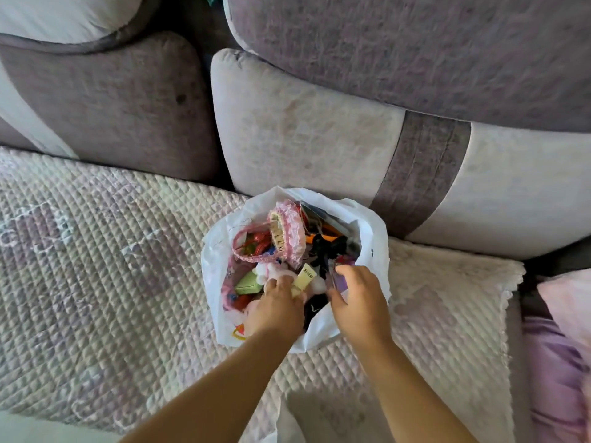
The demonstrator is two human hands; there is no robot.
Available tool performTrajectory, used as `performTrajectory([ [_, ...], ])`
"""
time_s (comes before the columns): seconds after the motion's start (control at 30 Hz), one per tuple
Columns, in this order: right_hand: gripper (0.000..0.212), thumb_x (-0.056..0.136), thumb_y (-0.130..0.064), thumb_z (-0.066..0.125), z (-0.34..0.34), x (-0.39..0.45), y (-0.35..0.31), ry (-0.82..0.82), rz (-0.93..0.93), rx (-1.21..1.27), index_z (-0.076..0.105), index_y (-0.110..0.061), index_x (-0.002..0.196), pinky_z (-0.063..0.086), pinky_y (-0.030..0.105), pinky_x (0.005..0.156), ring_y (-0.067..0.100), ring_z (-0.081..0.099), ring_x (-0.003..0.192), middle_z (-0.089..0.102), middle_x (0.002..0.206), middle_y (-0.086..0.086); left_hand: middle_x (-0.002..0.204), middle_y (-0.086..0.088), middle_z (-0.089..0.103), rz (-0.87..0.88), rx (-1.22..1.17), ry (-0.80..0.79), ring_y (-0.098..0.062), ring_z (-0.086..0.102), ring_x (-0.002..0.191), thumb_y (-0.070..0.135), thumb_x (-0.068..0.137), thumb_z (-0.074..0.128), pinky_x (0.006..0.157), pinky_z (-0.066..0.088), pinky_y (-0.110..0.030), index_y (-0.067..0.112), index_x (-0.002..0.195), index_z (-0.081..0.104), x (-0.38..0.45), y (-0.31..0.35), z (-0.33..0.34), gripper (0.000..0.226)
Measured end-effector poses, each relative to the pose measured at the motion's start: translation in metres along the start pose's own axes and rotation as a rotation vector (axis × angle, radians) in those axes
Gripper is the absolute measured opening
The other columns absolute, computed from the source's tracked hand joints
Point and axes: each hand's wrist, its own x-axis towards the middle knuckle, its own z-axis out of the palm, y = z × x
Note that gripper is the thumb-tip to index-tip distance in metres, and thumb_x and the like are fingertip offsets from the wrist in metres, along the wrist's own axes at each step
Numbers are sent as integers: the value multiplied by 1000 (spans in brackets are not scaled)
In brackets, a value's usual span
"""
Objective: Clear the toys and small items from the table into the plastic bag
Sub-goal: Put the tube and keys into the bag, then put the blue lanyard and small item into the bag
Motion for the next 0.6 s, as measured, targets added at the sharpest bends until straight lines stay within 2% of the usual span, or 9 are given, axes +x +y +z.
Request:
performTrajectory([
  [0.13, 31, 87, -18, 59, -4, -17, -1, -33, 0, 14, 55, -15, 118, 43, 26, 82, 19, 52, 107, 53, 116, 1, 137, -2, 43, 11, -104, -6, -26, 54, 114, 27, 92, 50, 96, 45, -43, 24, 135, 40, -3, -6, -6, 44],
  [0.2, 31, 87, -20, 59, -7, -28, -7, -57, -9, 33, 55, -15, 118, 41, 23, 76, 19, 54, 101, 53, 114, 1, 136, 0, 46, 19, -170, 16, -21, 55, 111, 26, 91, 54, 94, 46, -36, 24, 134, 44, -13, -18, -16, 45],
  [0.3, 28, 86, -24, 62, -8, -47, -25, -95, -71, 53, 58, -15, 112, 37, 19, 68, 15, 54, 92, 56, 101, -3, 119, 4, 55, 4, -237, 40, -12, 55, 97, 27, 90, 54, 78, 43, -24, 26, 128, 50, -38, -46, -34, 38],
  [0.4, 22, 84, -23, 64, -8, -69, -50, -126, -151, 64, 62, -14, 104, 30, 17, 62, 9, 49, 78, 48, 84, -11, 102, 5, 62, -41, -323, 64, -13, 58, 88, 27, 90, 55, 71, 43, -23, 25, 120, 57, -74, -78, -55, 30],
  [0.47, 20, 83, -22, 65, -4, -88, -70, -187, -218, 36, 63, -13, 101, 32, 20, 62, 11, 51, 75, 48, 81, -11, 96, 9, 62, -37, -339, 91, -12, 58, 85, 28, 89, 57, 71, 45, -20, 27, 112, 60, -107, -109, -67, 23],
  [0.53, 18, 82, -21, 66, 0, -112, -89, -250, -279, 26, 64, -13, 98, 38, 24, 64, 14, 54, 75, 54, 82, -8, 86, 16, 60, -18, -300, 132, -4, 56, 75, 31, 89, 57, 63, 39, -8, 32, 102, 60, -143, -146, -74, 13],
  [0.6, 17, 80, -21, 67, 9, -137, -107, -300, -345, 6, 65, -13, 95, 41, 28, 65, 15, 53, 70, 57, 79, -5, 80, 17, 59, -21, -287, 172, 3, 53, 67, 31, 88, 58, 58, 37, -5, 31, 97, 62, -182, -186, -80, 10],
])
